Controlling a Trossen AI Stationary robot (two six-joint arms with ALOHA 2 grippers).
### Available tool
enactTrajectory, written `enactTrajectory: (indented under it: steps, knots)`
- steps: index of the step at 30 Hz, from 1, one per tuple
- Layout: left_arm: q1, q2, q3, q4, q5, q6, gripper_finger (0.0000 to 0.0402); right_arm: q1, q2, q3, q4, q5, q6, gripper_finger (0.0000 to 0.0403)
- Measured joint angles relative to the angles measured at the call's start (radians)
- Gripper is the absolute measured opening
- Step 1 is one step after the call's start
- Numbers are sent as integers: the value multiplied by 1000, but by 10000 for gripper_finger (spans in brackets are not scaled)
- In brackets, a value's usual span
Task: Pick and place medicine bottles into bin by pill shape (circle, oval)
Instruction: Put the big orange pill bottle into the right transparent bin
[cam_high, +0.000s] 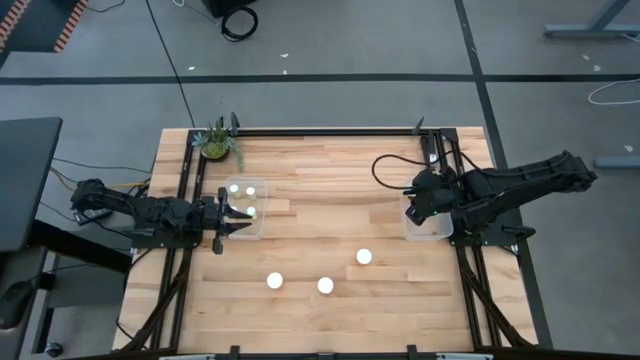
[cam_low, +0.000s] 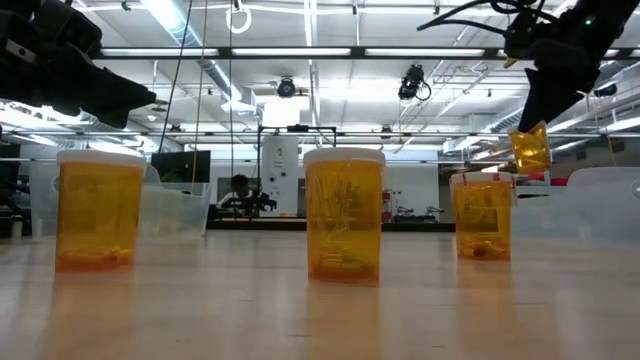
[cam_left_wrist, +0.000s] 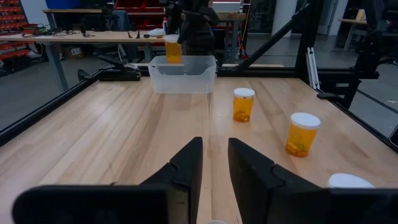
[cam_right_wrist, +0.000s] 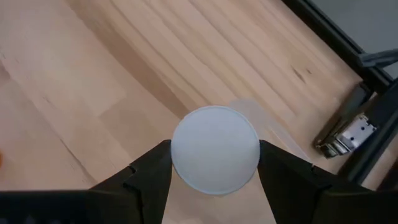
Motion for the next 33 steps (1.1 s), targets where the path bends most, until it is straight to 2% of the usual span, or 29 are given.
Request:
enactTrajectory:
  steps: [3, 11, 17, 33]
  knots:
    - [0, 0, 0, 0, 0, 0, 83, -1, -3, -24, 11, 2, 1, 227]
    - [0, 0, 0, 0, 0, -1, 91, -32, -110, -240, 122, -24, 31, 226]
    - [0, 0, 0, 0, 0, 0, 84, -52, -165, -253, 156, -6, 69, 226]
    - [0, 0, 0, 0, 0, 0, 90, -75, -133, -359, 134, 129, 339, 226]
